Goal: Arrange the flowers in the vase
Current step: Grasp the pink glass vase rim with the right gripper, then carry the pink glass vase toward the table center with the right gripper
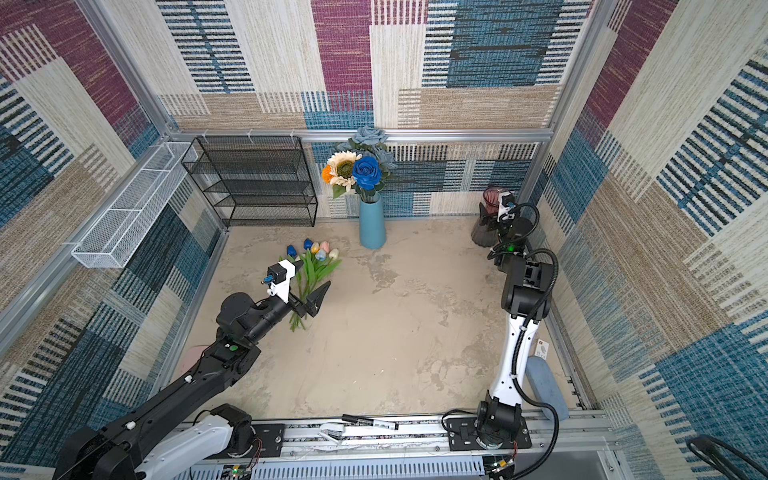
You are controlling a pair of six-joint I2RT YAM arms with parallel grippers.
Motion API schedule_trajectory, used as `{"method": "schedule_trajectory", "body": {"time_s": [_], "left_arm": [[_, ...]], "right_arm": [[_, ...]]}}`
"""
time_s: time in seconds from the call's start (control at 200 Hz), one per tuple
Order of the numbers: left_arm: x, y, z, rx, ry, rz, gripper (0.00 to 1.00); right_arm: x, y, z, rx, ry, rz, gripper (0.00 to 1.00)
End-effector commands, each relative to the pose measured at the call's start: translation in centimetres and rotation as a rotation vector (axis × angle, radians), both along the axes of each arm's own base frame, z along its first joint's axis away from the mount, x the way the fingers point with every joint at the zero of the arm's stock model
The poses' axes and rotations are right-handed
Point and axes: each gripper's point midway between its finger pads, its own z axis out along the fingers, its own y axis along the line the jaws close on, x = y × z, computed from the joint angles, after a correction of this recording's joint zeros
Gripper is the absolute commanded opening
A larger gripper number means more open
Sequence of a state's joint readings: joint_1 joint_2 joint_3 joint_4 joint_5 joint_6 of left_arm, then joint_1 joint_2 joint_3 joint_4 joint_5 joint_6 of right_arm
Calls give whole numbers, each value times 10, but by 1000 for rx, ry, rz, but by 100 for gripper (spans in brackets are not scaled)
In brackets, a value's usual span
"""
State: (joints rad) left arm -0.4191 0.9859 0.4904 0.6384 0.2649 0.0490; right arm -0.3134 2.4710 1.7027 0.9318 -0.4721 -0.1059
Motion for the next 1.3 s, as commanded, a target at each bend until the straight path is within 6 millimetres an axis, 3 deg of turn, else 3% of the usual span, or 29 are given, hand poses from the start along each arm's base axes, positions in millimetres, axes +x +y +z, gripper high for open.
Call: {"method": "schedule_trajectory", "body": {"time_s": [0.0, 0.321, 0.446, 0.616, 0.761, 1.087, 1.292], "left_arm": [[5, 3, 8, 1, -32, 29, 99], [12, 13, 7, -6, -31, 100, 99], [19, 21, -1, -19, -10, 159, 99], [24, 22, -2, -27, -5, 174, 99], [25, 27, -7, -46, 8, 200, 99], [38, 39, -29, -45, 112, 295, 99], [46, 45, -40, -34, 143, 346, 99]], "right_arm": [[0, 6, -2, -13, -3, 32, 79], [-24, 23, -3, -11, -17, 92, 52], [-40, 33, 6, 15, -44, 119, 41], [-60, 54, 20, 12, -60, 155, 35], [-96, 91, 43, 9, -98, 199, 34], [-213, 225, 79, 29, -103, 442, 34], [-276, 291, 94, 59, -92, 629, 35]]}}
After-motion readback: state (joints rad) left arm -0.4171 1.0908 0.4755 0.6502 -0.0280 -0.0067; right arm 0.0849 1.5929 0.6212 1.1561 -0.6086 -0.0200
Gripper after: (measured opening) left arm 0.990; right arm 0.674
